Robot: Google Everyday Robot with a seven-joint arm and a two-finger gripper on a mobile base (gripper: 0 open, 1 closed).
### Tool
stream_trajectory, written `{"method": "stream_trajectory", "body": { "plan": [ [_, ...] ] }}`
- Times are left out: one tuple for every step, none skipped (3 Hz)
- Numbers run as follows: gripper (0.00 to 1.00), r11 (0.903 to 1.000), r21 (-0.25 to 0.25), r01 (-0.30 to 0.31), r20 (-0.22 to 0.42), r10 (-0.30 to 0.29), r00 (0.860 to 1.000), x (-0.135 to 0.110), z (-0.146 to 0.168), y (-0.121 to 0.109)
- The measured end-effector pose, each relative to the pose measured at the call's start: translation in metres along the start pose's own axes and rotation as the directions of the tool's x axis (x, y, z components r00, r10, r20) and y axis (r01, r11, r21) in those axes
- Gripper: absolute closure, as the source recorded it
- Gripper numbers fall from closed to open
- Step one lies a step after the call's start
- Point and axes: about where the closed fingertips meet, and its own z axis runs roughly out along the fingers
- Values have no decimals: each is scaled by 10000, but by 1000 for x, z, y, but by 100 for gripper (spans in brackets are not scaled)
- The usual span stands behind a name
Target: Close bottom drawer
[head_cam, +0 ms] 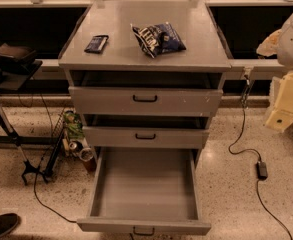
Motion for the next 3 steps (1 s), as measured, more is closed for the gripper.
{"method": "stream_trajectory", "body": {
  "plan": [
    [0,10000,0,1,1,-1,10000,0,0,0],
    [0,9999,-87,80,159,-79,9998,-3,11,4],
    [0,9996,-136,243,524,-236,9983,-15,34,22]
  ]
}}
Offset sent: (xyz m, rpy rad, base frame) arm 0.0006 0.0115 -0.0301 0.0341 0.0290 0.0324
